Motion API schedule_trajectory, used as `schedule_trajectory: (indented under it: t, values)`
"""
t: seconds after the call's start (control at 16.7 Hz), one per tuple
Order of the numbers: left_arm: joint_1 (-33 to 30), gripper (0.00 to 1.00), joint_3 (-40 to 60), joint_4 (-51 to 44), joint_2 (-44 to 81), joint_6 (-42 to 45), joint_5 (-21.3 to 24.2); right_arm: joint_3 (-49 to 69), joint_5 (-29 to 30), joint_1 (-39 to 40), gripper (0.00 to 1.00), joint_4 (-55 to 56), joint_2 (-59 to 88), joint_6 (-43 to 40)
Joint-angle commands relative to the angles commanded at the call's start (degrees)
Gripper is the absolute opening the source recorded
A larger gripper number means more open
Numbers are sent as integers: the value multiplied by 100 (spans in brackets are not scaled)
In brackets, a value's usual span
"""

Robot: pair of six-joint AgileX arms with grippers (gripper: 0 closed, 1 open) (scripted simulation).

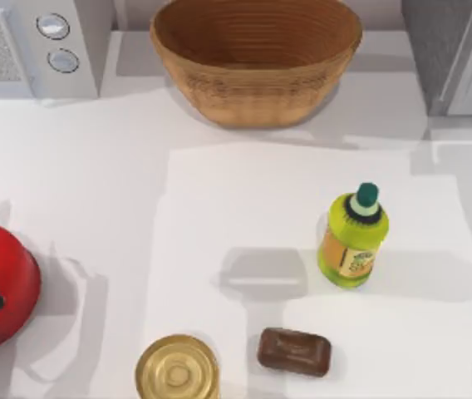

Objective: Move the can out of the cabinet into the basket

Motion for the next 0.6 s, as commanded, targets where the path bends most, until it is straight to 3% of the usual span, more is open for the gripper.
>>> schedule_trajectory:
  t: [0.3, 0.6]
  values:
    - [0, 100, 0, 0, 0, 0, 0, 2345, 242, 237, 100, -532, 1694, 8]
    - [0, 100, 0, 0, 0, 0, 0, 3404, 349, 358, 100, -777, 2491, 4]
